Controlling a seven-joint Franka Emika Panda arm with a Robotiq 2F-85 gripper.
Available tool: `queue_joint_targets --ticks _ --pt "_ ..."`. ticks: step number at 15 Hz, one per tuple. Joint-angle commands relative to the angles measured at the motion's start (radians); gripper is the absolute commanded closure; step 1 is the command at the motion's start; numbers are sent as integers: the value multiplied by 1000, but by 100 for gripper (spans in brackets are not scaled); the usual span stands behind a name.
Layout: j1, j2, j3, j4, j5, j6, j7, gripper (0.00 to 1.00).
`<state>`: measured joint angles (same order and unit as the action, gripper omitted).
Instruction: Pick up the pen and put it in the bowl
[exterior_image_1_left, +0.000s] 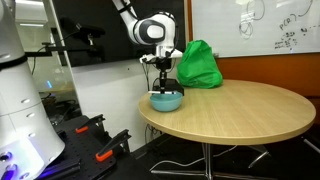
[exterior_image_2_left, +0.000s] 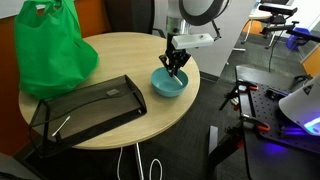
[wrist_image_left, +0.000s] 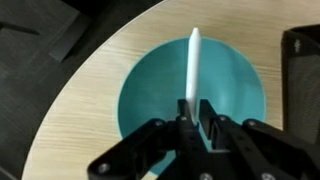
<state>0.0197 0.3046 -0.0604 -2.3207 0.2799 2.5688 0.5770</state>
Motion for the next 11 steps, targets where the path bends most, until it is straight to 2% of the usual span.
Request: queue_joint_targets --ticks 1,3,7,10,11 --pt "-24 -23 19 -11 61 -36 -76 49" --pt "-32 -44 19 -23 77 -37 -125 33" --pt "-24 -121 -23 -65 9 -42 -114 2" --pt "-29 -196 -45 -107 -54 -58 -101 0" --pt "-26 -211 -49 -133 -79 0 -87 0"
